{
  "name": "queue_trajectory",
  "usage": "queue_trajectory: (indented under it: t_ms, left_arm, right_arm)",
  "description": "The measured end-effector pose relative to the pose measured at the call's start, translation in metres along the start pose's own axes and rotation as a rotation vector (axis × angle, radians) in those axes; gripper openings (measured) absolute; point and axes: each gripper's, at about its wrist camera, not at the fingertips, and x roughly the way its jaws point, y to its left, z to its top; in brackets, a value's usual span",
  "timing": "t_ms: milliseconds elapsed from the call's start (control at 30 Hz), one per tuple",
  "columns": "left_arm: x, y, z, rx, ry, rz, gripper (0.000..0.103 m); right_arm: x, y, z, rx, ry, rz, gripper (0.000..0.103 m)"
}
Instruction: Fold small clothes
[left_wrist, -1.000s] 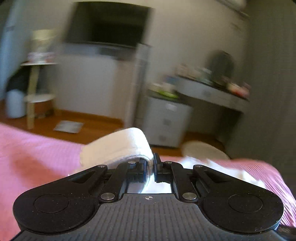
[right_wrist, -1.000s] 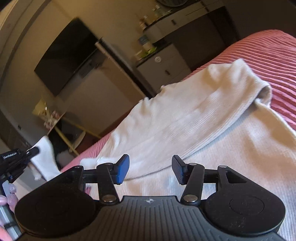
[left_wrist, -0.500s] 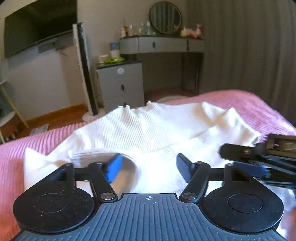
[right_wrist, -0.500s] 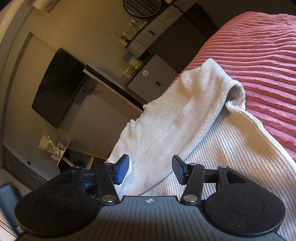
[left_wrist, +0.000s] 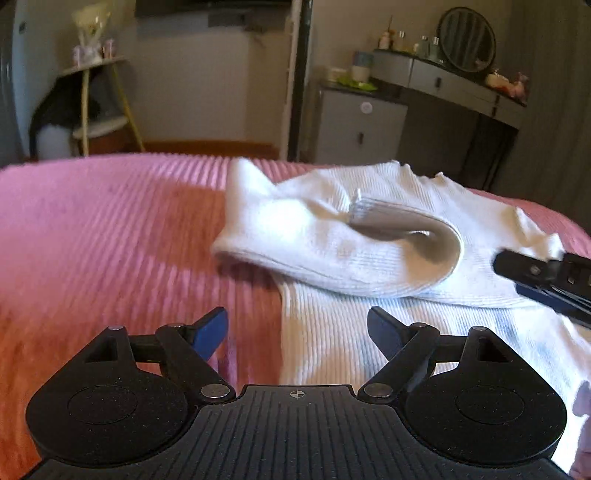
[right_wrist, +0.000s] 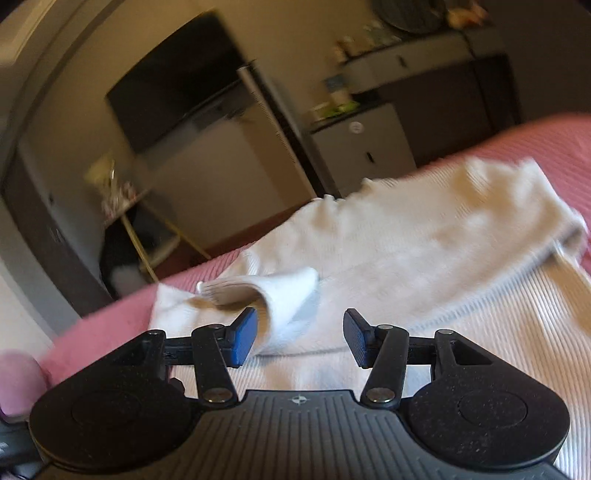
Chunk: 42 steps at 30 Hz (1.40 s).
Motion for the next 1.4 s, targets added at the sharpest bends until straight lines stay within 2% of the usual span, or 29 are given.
queue_trajectory:
  t_ms: [67, 167, 300, 367, 400, 433, 500, 600, 667, 700, 800, 900, 1033, 1133, 1167, 1233, 1300, 1400]
  left_arm:
    - [0.005, 0.008, 0.0, -0.01, 0.008, 0.0, 0.087]
    - [0.017, 0.013, 0.0, -0.011, 0.032, 0.014, 0.087]
    - [0.02, 0.02, -0.005, -0.06, 0.061, -0.026, 0.087]
    - [0.022, 0.022, -0.005, -0.069, 0.065, -0.027, 0.087]
    - [0.022, 0.022, -0.006, -0.07, 0.065, -0.026, 0.087]
    - [0.022, 0.022, -0.007, -0.072, 0.065, -0.026, 0.087]
    - [0.022, 0.023, -0.007, -0.078, 0.058, -0.027, 0.087]
    - [0.02, 0.021, -0.007, -0.082, 0.045, -0.019, 0.087]
    - [0.02, 0.02, -0.008, -0.078, 0.044, -0.014, 0.087]
    - [0.02, 0.018, -0.009, -0.074, 0.042, -0.015, 0.087]
    - [0.019, 0.014, -0.01, -0.061, 0.037, -0.018, 0.087]
    - [0.018, 0.012, -0.011, -0.062, 0.026, -0.026, 0.087]
    - [0.021, 0.009, -0.012, -0.05, 0.025, -0.024, 0.087]
    - [0.023, 0.005, -0.013, -0.029, 0.024, -0.016, 0.087]
    - [0.023, 0.004, -0.013, -0.028, 0.023, -0.018, 0.087]
    - [0.023, 0.003, -0.013, -0.035, 0.022, -0.028, 0.087]
    - [0.024, 0.003, -0.013, -0.046, 0.018, -0.032, 0.087]
    - [0.023, 0.005, -0.012, -0.064, 0.012, -0.038, 0.087]
  right_arm:
    - [0.013, 0.016, 0.007, -0.086, 0.006, -0.014, 0.052]
    - [0.04, 0.039, 0.015, -0.246, 0.041, -0.082, 0.052]
    - [0.08, 0.059, 0.016, -0.398, 0.105, -0.183, 0.05]
    - [0.096, 0.065, 0.012, -0.445, 0.15, -0.204, 0.039]
    - [0.101, 0.066, 0.011, -0.457, 0.155, -0.215, 0.015]
    - [0.102, 0.066, 0.012, -0.452, 0.149, -0.227, 0.006]
    - [0.087, 0.055, 0.022, -0.358, 0.06, -0.224, 0.006]
    - [0.056, 0.019, 0.036, -0.126, -0.098, -0.224, 0.006]
    - [0.042, -0.013, 0.037, 0.03, -0.15, -0.231, 0.007]
    - [0.04, -0.032, 0.035, 0.117, -0.136, -0.231, 0.008]
    - [0.046, -0.081, 0.023, 0.344, -0.018, -0.233, 0.017]
    - [0.036, -0.107, 0.011, 0.472, -0.041, -0.193, 0.019]
    - [0.03, -0.113, 0.016, 0.463, -0.093, -0.217, 0.026]
    - [0.033, -0.111, 0.027, 0.4, -0.092, -0.294, 0.026]
    - [0.034, -0.111, 0.029, 0.39, -0.092, -0.304, 0.024]
    - [0.038, -0.114, 0.032, 0.367, -0.072, -0.323, 0.014]
    - [0.042, -0.115, 0.036, 0.333, -0.05, -0.342, 0.008]
    - [0.038, -0.103, 0.051, 0.24, -0.073, -0.327, 0.007]
